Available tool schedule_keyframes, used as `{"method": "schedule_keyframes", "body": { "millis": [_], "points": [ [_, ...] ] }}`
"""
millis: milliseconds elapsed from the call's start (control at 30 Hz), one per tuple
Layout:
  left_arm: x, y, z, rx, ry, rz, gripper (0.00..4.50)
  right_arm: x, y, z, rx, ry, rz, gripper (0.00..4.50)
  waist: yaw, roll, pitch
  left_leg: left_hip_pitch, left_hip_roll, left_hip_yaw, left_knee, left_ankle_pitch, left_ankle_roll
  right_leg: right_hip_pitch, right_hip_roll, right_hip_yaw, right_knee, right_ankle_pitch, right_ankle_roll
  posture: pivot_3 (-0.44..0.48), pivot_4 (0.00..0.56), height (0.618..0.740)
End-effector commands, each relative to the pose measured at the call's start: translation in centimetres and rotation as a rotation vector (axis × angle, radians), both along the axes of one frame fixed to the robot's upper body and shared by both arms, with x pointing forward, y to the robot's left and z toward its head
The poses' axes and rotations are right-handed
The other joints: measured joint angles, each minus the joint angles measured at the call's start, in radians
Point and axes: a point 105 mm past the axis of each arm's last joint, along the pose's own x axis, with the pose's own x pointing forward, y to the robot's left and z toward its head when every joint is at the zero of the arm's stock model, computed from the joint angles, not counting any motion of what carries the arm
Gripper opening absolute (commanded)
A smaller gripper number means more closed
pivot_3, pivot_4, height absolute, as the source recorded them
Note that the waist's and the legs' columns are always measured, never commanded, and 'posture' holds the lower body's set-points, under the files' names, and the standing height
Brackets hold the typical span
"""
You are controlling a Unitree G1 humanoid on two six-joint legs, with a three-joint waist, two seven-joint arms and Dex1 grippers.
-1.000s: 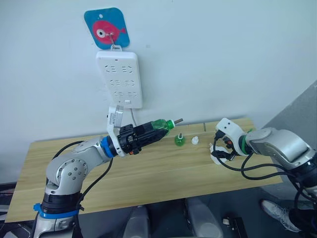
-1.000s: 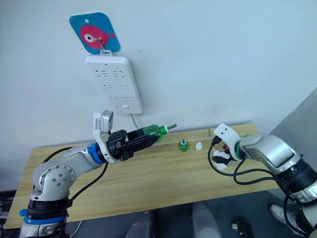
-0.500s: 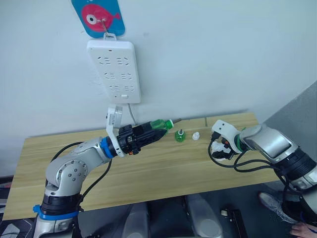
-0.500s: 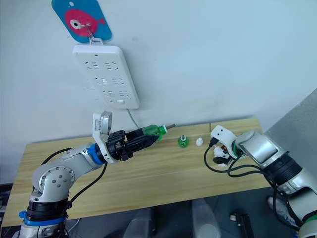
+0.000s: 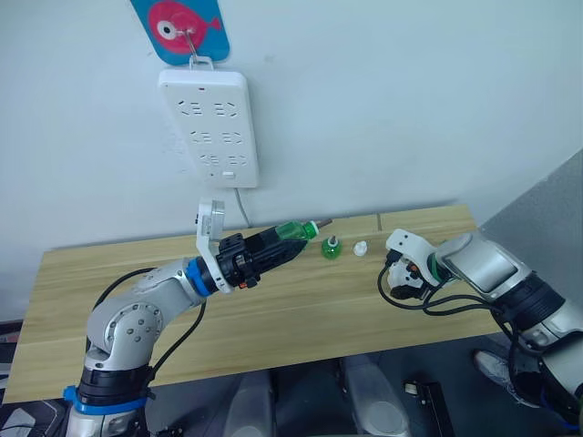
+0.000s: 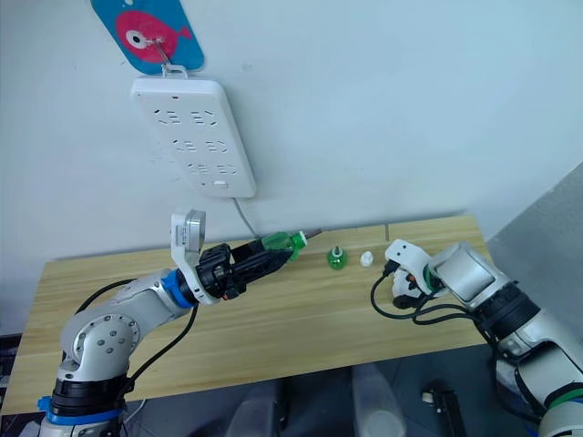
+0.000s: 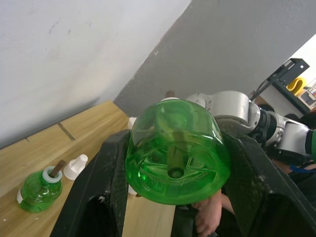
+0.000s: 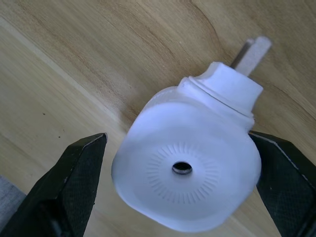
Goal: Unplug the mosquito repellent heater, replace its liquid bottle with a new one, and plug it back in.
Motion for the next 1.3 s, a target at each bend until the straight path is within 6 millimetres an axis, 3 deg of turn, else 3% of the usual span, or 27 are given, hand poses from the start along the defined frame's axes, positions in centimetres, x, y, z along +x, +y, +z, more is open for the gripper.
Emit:
{"method": "schedule_keyframes", "body": {
  "millis": [33, 367, 600, 833, 1033, 1300],
  "points": [
    [-0.7, -0.1, 0.7, -0.009, -0.054, 0.006, 2.28, 0.4, 0.2, 0.3, 0.003, -0.009, -0.004, 4.50, 0.001, 0.000, 0.000, 0.000, 0.000, 0.000, 0.000, 0.000, 0.000, 0.000, 0.000, 0.000, 0.000, 0.000, 0.000, -0.147, 0.355, 0.740],
    [-0.5, -0.1, 0.5, -0.019, -0.047, 0.029, 2.28, 0.9, -0.5, 0.4, 0.009, -0.017, -0.095, 4.50, 0.011, 0.000, 0.000, 0.000, 0.000, -0.001, 0.000, 0.000, 0.000, 0.000, -0.001, 0.000, 0.000, 0.000, 0.000, -0.150, 0.346, 0.740],
    [-0.2, -0.2, 0.4, -0.022, -0.042, 0.030, 2.28, -0.1, -0.9, 0.6, 0.053, 0.011, -0.276, 4.50, 0.019, 0.000, 0.000, -0.005, 0.000, -0.001, 0.000, 0.000, 0.000, -0.004, -0.001, -0.001, 0.000, 0.000, 0.000, -0.166, 0.335, 0.740],
    [0.1, -0.3, 0.4, -0.019, -0.044, 0.029, 2.28, -1.3, -0.2, 0.4, 0.093, 0.052, -0.360, 4.50, 0.022, 0.000, 0.000, -0.013, 0.000, -0.002, 0.001, 0.000, -0.001, -0.011, -0.002, -0.002, 0.000, 0.000, 0.000, -0.169, 0.327, 0.740],
    [0.1, -0.2, 0.2, -0.010, -0.042, 0.040, 2.28, -1.6, -0.4, -0.2, 0.072, 0.043, -0.340, 3.02, 0.023, -0.001, -0.001, -0.013, -0.001, -0.002, 0.001, 0.000, -0.001, -0.010, -0.002, -0.002, 0.000, 0.001, 0.000, -0.169, 0.327, 0.740],
    [-0.4, -0.1, 0.1, 0.004, -0.037, 0.029, 2.28, -1.7, -0.1, 0.5, 0.016, -0.053, -0.071, 3.01, 0.024, -0.001, 0.000, -0.013, -0.001, -0.002, 0.001, 0.000, -0.001, -0.010, -0.002, -0.002, 0.000, 0.001, 0.001, -0.152, 0.329, 0.740]
  ]
}}
